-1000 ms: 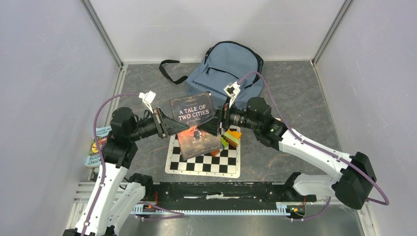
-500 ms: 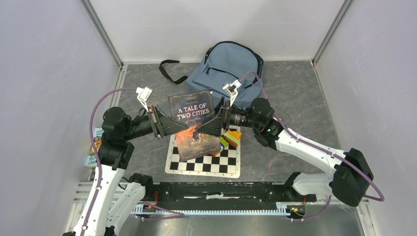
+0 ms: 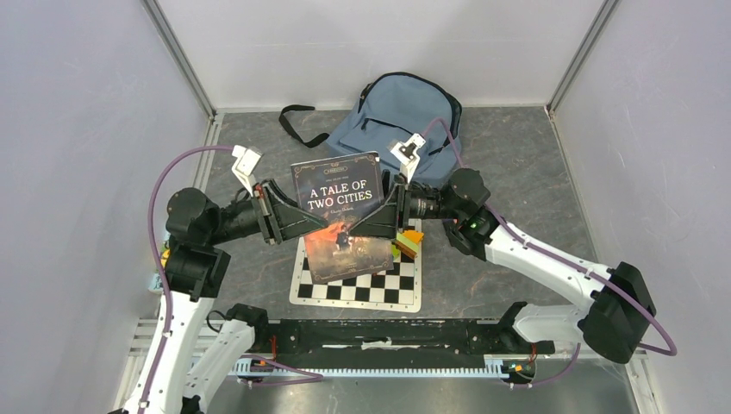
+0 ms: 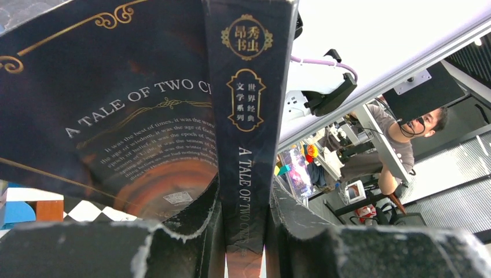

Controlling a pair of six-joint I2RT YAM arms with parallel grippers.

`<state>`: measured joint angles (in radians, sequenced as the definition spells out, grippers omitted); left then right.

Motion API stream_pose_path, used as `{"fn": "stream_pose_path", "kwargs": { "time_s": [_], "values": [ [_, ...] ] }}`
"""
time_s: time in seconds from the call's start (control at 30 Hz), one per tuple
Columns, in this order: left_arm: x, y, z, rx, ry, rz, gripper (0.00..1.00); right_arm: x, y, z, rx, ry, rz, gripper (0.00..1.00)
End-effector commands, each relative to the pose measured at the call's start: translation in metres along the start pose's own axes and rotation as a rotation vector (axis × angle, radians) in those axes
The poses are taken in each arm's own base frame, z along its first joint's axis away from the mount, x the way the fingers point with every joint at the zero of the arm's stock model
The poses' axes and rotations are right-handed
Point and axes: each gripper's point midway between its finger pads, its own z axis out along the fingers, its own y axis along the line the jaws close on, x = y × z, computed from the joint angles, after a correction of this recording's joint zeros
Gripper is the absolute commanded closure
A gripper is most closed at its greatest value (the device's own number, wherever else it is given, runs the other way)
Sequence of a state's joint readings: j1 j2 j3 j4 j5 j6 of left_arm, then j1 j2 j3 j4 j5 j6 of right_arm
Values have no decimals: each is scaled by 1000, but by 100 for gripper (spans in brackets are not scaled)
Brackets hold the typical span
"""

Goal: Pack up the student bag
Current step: Pick up the book from the center of the board.

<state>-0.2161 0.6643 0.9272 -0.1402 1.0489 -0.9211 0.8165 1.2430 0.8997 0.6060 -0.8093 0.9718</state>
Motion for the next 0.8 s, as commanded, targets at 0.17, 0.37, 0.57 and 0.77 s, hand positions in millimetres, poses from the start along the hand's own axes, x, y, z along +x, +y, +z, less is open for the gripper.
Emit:
{"fn": "stream_pose_path", "kwargs": {
  "time_s": [0.17, 0.37, 0.57, 0.77],
  "values": [
    [-41, -57, -4, 95, -112, 230, 98, 12, 9, -5, -23, 9, -6, 2],
    [-43, -69, -7, 86, -109, 258, 98, 18, 6, -8, -35, -9, 21, 2],
    [-48, -70, -7, 78, -119, 263, 98, 6, 28, -8, -103, -28, -35, 2],
    [-77, -68, -13, -95, -218, 318, 98, -4, -3, -10, 92, -52, -79, 2]
  ]
}}
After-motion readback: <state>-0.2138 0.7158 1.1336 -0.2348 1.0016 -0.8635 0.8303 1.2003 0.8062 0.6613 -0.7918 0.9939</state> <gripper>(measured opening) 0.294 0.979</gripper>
